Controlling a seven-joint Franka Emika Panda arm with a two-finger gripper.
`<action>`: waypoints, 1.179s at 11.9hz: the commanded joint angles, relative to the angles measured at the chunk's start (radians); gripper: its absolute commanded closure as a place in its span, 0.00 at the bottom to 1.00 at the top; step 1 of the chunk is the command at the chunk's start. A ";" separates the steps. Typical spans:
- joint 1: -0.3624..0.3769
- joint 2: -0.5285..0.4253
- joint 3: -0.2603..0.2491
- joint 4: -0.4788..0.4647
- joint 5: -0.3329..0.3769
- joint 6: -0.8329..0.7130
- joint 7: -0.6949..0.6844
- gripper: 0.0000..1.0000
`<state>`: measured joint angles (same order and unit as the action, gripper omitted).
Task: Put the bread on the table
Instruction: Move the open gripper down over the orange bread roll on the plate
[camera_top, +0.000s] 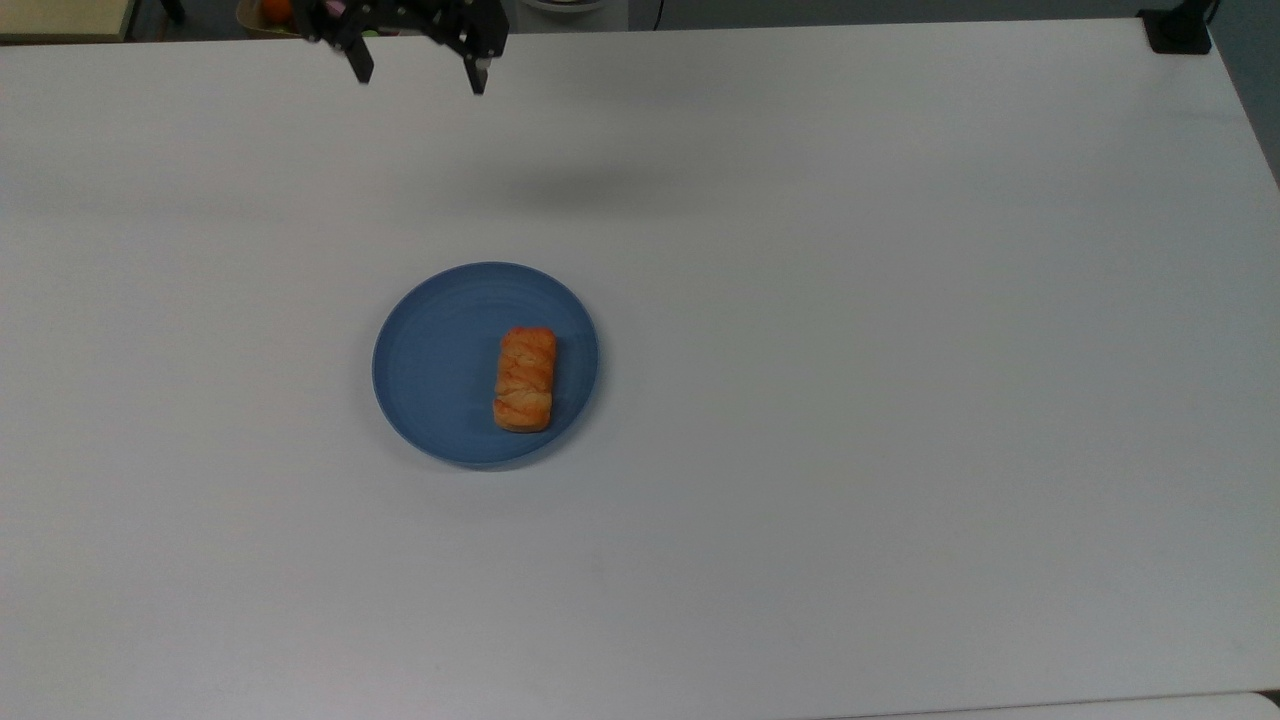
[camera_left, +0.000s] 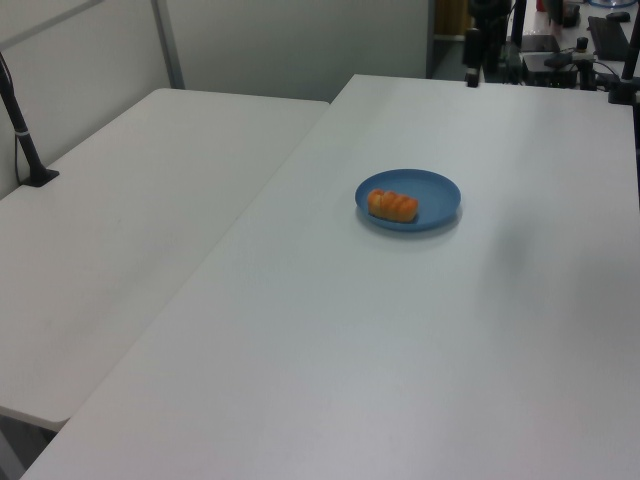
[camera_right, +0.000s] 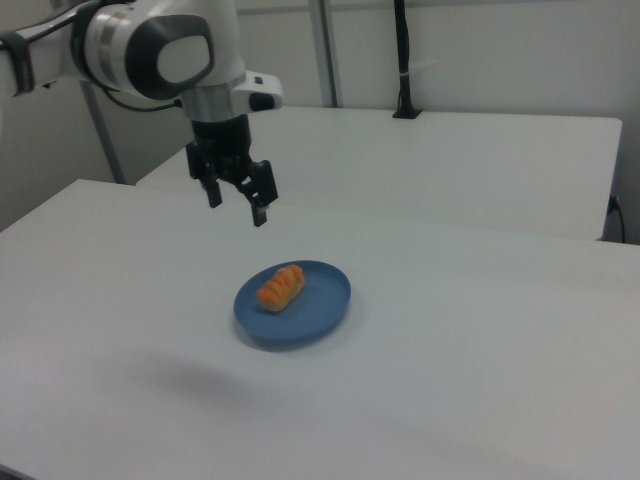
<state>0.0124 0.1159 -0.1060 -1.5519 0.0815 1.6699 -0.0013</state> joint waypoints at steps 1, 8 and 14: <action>0.008 0.129 -0.037 0.117 0.067 0.057 -0.003 0.00; 0.072 0.358 -0.026 0.196 0.064 0.184 0.006 0.00; 0.115 0.455 -0.018 0.171 0.044 0.372 0.049 0.00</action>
<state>0.1077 0.5373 -0.1242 -1.3767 0.1332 1.9947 0.0248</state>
